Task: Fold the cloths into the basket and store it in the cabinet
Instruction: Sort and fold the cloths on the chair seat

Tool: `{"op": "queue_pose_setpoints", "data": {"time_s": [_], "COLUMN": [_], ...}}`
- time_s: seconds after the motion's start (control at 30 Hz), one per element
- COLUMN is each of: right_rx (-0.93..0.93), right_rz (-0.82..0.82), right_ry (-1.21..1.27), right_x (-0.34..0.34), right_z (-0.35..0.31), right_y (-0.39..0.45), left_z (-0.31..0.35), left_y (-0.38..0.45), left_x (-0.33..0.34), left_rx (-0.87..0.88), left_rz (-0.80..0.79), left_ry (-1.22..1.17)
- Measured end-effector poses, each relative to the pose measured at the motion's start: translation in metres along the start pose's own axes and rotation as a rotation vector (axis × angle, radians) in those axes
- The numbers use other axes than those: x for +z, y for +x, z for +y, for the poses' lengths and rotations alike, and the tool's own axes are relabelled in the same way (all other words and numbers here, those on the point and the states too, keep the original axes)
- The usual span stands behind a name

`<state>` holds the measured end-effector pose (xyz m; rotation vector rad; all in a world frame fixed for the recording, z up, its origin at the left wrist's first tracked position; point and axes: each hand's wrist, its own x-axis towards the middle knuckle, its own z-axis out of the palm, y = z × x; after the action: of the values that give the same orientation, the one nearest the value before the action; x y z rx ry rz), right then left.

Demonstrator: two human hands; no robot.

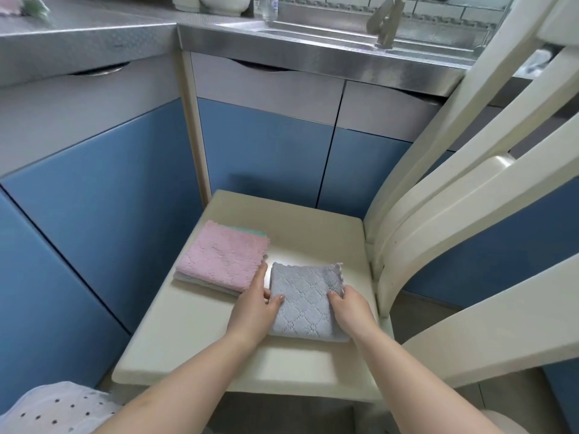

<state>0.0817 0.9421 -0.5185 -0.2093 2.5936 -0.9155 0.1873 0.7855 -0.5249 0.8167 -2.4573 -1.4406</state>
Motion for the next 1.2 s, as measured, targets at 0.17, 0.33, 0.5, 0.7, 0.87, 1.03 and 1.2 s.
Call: {"op": "queue_pose_setpoints", "data": {"time_s": [0.17,0.33,0.5,0.7,0.87,1.03,1.2], "right_rx": [0.058,-0.207,-0.537,-0.483,-0.325,-0.259,-0.101], "right_rz": [-0.067,0.093,0.133,-0.009,0.067,-0.039,0.024], "right_ry": [0.007,-0.234,-0.472,-0.587,-0.594,-0.390,0.078], "right_x": [-0.008,-0.030,-0.004,0.016,0.019,0.000,-0.022], "right_z": [-0.006,-0.015,-0.023,0.009,0.017,0.004,0.004], "right_y": [0.002,-0.007,-0.010,0.003,0.004,0.009,-0.001], "left_z": [0.007,0.021,0.032,0.006,0.004,0.012,0.018], "left_y": [0.002,-0.008,0.006,0.008,0.006,-0.007,-0.042], "left_x": [-0.002,0.007,0.036,0.042,0.040,0.035,0.022], "left_rx": [-0.026,0.456,0.429,0.365,0.296,0.242,-0.039], "left_rz": [0.011,0.099,-0.135,-0.175,-0.159,-0.158,-0.062], "left_ry": [0.055,0.383,0.785,0.958,0.899,0.655,-0.210]}}
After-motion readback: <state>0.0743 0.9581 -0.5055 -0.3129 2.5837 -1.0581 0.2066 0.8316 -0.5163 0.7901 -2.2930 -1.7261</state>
